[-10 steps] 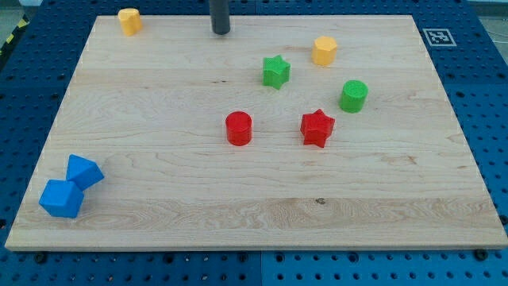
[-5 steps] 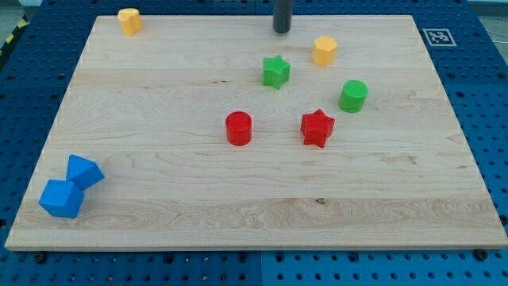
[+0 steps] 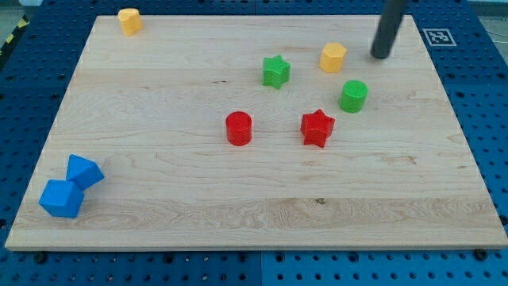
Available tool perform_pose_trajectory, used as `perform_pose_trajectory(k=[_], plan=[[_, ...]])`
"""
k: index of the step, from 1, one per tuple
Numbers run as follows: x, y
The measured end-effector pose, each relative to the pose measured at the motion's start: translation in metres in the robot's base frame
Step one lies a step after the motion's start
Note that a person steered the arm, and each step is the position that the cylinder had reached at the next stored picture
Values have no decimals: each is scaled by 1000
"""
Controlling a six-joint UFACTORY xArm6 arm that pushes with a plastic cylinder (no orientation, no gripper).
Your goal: Move the yellow hexagon into the yellow heart
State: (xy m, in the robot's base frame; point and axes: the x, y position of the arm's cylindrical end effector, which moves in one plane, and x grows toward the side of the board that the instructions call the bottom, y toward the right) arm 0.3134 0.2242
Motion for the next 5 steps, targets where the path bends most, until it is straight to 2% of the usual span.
perform_pose_trajectory(k=[1, 2, 5], plan=[[18, -3], [13, -51], [2, -137]])
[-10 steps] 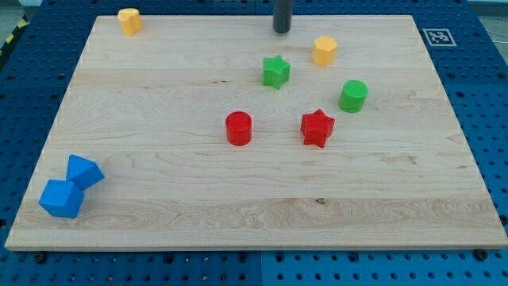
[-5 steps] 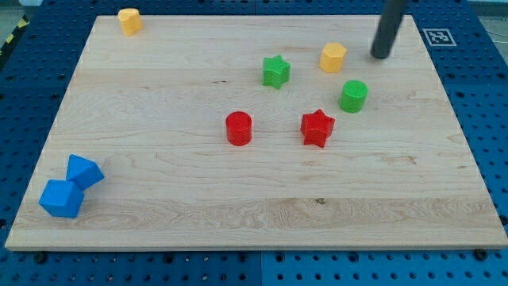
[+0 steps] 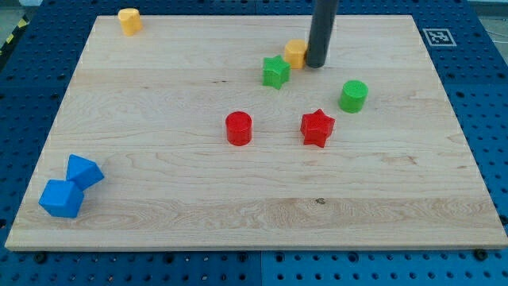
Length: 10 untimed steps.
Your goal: Move the yellow hexagon into the yellow heart
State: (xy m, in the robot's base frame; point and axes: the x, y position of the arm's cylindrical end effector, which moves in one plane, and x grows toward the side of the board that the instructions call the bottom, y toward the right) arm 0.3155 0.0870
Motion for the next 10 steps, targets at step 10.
perform_pose_trajectory(k=[10], plan=[[-103, -218]])
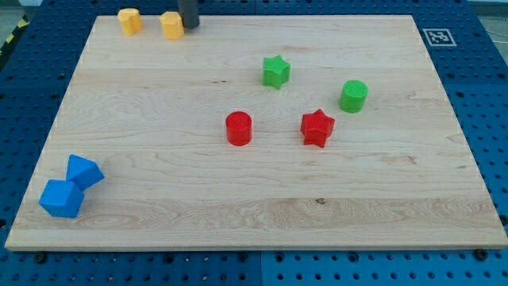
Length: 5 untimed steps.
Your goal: Move the yellow hexagon into the yellow heart
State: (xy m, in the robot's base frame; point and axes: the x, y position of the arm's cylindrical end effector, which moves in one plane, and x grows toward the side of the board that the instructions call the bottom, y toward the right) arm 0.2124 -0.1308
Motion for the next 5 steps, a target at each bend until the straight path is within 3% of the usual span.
perform_pose_trajectory(k=[3, 5], plan=[[-4, -26], [-6, -8]])
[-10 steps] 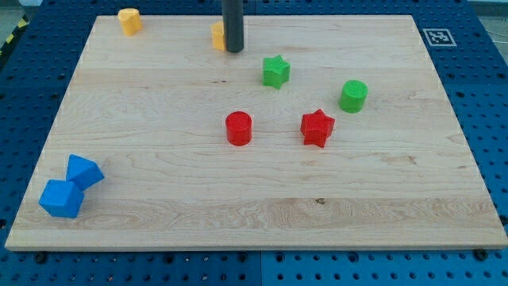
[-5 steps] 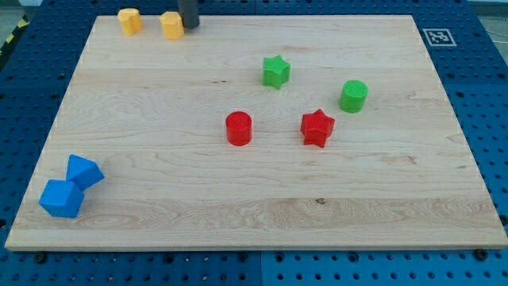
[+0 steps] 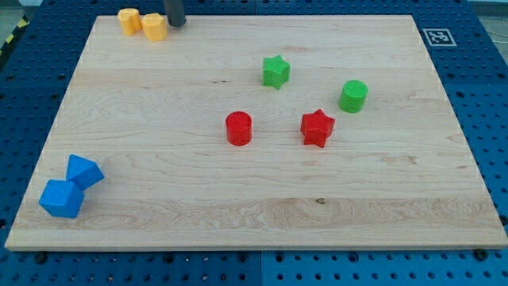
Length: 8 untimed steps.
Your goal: Move the yellow hexagon into the yellow heart
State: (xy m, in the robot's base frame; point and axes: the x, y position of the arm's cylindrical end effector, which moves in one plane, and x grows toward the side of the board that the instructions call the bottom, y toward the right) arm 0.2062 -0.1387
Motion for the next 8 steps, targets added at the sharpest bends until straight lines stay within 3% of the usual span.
perform_pose_trajectory(k=[3, 5, 8], plan=[[1, -32], [5, -15], [58, -1]])
